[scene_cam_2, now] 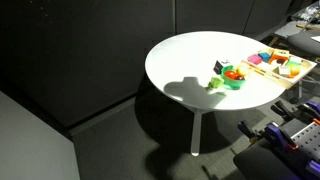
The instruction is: Pick up the square plush toy from the table and put it in the box
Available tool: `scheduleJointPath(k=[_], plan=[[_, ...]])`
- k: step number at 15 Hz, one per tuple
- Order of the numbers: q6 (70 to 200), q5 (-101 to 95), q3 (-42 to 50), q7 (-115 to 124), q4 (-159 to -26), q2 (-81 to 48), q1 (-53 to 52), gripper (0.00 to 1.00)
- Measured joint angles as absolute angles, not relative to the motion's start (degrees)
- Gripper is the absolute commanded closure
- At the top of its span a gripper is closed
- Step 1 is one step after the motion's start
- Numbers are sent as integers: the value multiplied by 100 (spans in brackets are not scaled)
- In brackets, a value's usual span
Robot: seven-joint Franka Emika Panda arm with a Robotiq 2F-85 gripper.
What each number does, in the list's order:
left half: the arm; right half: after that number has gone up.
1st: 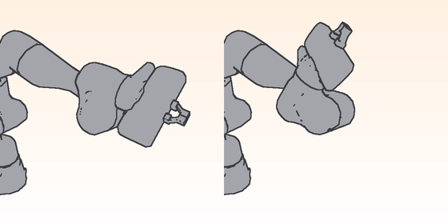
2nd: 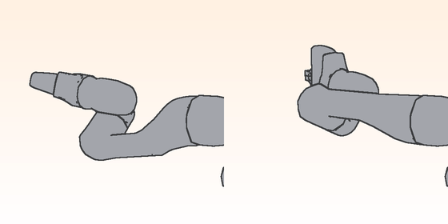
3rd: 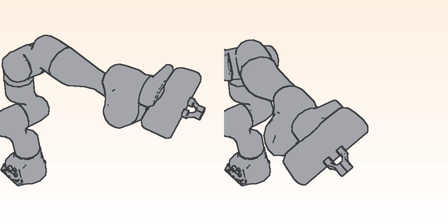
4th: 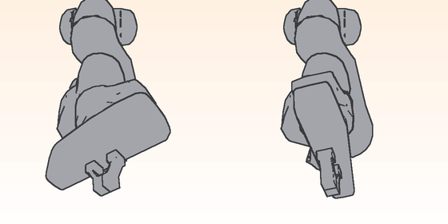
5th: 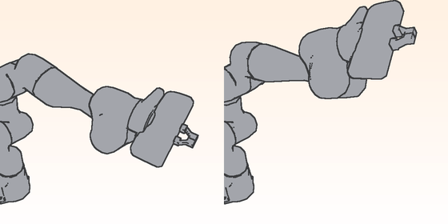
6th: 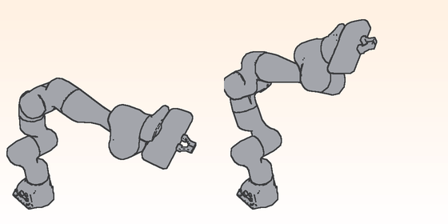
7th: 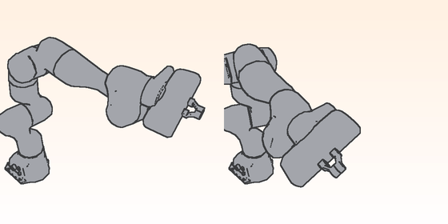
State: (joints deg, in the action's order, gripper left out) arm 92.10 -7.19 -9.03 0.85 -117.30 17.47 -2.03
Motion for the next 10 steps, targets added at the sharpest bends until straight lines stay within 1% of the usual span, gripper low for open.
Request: scheduleJointPath(k=[10], plan=[[9306,-719,-675,67,-11728,1595,-214,0]])
